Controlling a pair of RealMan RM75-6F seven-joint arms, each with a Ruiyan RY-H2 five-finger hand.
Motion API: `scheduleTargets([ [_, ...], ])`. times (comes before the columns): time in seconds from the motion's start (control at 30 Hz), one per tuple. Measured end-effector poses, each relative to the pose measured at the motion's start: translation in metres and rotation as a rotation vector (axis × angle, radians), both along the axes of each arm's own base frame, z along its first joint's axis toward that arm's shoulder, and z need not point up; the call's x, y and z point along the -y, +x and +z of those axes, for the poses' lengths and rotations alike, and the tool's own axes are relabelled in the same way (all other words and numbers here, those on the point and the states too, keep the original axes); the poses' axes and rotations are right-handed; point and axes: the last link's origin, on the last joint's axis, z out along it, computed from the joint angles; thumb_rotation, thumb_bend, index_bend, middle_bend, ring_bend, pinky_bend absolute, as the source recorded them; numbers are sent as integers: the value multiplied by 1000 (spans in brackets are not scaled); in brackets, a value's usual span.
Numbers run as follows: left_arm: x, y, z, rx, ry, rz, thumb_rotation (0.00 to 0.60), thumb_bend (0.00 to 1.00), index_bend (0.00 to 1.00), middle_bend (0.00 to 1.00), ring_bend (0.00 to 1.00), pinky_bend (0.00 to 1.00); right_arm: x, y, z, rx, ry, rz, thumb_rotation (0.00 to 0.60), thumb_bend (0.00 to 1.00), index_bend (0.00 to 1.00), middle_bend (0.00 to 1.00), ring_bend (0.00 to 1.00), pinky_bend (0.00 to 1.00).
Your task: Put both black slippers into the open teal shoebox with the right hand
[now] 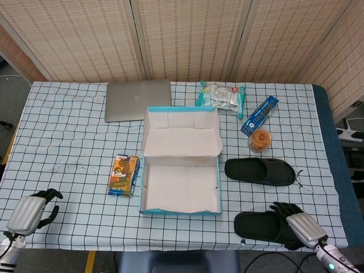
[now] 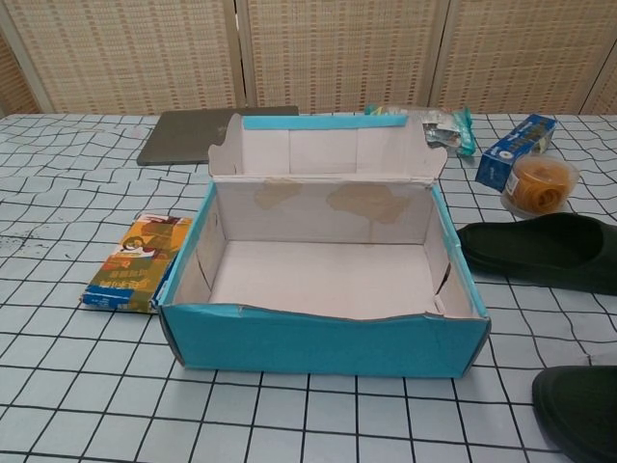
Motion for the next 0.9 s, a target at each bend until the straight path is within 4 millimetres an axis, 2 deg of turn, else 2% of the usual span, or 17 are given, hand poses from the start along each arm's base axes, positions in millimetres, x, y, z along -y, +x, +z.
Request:
scheduleTargets([
  [0.23, 0, 1, 1, 4, 3, -5, 600, 472, 408, 369, 420, 601, 6, -6, -8, -33, 0, -7, 600, 0, 0, 6, 0, 69],
  [0.3, 0, 1, 1, -2, 3, -8, 600, 472, 408, 370, 420, 601, 9, -8, -12, -40, -7, -8, 600, 0, 18, 47, 3, 69],
  [0.47, 0, 1, 1, 4, 3, -2, 600, 472, 408, 370, 420, 601, 15, -10, -17, -51, -36, 10, 600, 0, 215, 254, 130, 101],
  [0.6, 0, 0, 1, 2, 3, -3, 600, 471, 408, 369, 420, 601, 17, -11, -18, -44, -61, 11, 600, 0, 406, 423, 302, 188],
  [0.77, 0, 0, 1, -1, 3, -5, 600, 471, 408, 370, 420, 601, 18, -10, -16, -26, -94, 21, 600, 0, 499, 519, 394, 254],
  [0.9, 0, 0, 1, 5, 4, 0, 600, 471, 408, 370, 420, 601, 18, -6, -10, -4, -140, 46, 600, 0, 515, 532, 406, 263],
])
